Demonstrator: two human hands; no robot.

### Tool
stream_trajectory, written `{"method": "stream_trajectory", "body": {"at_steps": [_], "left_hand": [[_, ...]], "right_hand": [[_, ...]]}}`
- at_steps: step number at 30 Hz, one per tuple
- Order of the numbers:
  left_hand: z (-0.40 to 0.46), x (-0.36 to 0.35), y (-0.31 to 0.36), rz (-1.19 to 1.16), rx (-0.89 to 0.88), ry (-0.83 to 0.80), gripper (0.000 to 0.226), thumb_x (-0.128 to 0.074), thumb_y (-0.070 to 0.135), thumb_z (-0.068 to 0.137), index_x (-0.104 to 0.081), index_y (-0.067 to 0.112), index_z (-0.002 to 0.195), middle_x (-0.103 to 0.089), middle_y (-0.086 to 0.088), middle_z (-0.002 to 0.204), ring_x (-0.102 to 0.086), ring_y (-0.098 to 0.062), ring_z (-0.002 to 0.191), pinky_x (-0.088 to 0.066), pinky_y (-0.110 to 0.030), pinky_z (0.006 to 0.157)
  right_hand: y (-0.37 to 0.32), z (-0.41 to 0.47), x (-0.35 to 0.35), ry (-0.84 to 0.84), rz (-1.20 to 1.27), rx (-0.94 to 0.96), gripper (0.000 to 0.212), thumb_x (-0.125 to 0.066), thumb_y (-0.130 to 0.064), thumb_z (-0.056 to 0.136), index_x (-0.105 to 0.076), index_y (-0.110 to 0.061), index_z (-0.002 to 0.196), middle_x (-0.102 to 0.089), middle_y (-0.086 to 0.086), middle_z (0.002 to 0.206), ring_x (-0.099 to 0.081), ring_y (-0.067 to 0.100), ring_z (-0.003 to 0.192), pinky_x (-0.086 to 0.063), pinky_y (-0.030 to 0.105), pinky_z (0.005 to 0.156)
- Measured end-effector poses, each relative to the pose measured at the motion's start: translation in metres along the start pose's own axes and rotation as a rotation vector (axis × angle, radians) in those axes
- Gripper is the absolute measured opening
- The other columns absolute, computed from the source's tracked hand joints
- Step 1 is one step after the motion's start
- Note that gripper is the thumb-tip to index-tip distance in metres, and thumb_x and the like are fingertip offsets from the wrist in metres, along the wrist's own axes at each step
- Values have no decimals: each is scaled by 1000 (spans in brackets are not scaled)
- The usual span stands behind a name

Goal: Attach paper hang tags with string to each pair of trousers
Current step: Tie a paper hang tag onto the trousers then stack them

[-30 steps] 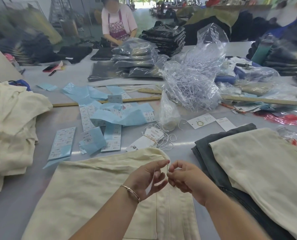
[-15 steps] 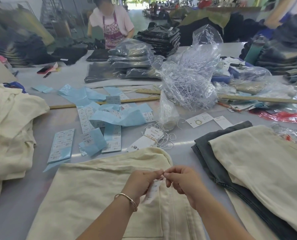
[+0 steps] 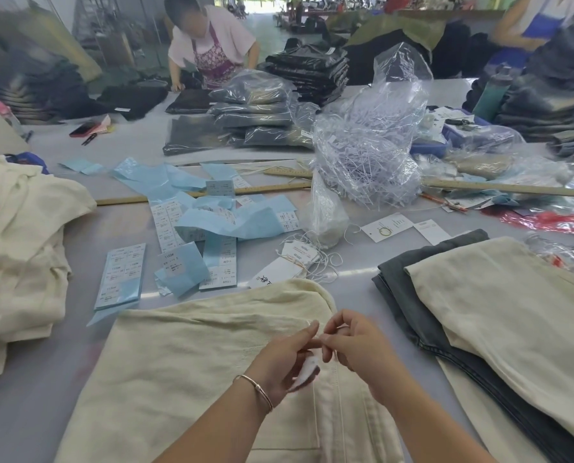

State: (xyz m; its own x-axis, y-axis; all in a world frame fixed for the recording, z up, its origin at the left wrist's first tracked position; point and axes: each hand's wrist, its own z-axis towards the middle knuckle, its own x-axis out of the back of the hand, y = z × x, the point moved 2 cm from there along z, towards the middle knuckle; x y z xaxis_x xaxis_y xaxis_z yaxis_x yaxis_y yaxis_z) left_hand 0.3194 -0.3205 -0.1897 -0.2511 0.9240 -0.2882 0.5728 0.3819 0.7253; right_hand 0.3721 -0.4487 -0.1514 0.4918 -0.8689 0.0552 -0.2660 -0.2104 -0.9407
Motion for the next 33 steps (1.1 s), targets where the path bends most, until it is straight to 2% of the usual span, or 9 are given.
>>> {"method": "stream_trajectory", "body": {"at_steps": [3,7,13,15,17,22,26,30,33], "left_hand": [[1,-1,2,-128,15,-76,27,-69,42,80,-76,18,87,-42,2,50,-49,-11,61,-46,-22,65],[1,5,5,-199,-83,-20,24,-68,35,80,-79,16,90,-33,2,50,-45,-8,54,-44,-23,66],[-5,11,10,309,-446,75,21,-64,23,91,-77,18,75,-48,0,57,-46,-10,57,-40,-20,63],[-8,8,8,515,-501,33,25,-63,23,93,-74,22,71,-52,1,59,-47,-9,58,-39,-19,63],[-9,5,6,653,-501,-2,25,-62,22,93,-71,24,70,-56,5,59,-49,-7,56,-40,-19,61],[-13,4,2,699,-464,4,22,-58,32,84,-71,30,67,-63,12,61,-53,-3,59,-43,-20,65],[-16,10,3,674,-487,32,28,-59,46,83,-69,31,63,-68,-4,71,-54,-8,61,-43,-24,65],[-16,15,8,693,-524,85,28,-62,33,90,-68,23,65,-59,2,63,-52,-8,59,-42,-24,64],[-18,13,12,726,-552,121,35,-58,31,96,-66,20,64,-54,7,56,-49,-7,55,-39,-22,59]], "right_hand": [[2,-5,0,-5,-28,-7,16,-61,6,83,-50,-5,81,-64,16,59,-39,6,37,-31,14,41],[8,-11,9,-14,-54,-60,16,-59,8,80,-50,-6,83,-66,18,61,-33,10,39,-30,15,41],[16,-12,16,149,-86,-5,20,-65,1,79,-75,-16,79,-56,5,66,-43,9,51,-35,18,48],[13,-9,12,109,0,-11,7,-71,-12,81,-77,-12,78,-64,-4,67,-50,6,59,-37,17,50],[10,-6,3,36,9,-12,11,-74,-21,80,-77,-11,77,-65,-5,66,-50,5,60,-37,17,51],[9,3,-14,127,145,-40,8,-76,-11,79,-76,-4,77,-55,6,59,-42,10,45,-37,19,46],[-1,7,-20,-26,213,-26,14,-66,-5,87,-69,-2,73,-55,17,70,-43,13,42,-36,24,46],[-1,10,-12,8,161,-18,13,-58,-3,92,-69,-1,85,-65,7,76,-48,11,51,-36,20,46],[5,8,-6,-97,168,-85,14,-58,-3,91,-69,6,92,-62,10,71,-49,13,54,-36,22,47]]}}
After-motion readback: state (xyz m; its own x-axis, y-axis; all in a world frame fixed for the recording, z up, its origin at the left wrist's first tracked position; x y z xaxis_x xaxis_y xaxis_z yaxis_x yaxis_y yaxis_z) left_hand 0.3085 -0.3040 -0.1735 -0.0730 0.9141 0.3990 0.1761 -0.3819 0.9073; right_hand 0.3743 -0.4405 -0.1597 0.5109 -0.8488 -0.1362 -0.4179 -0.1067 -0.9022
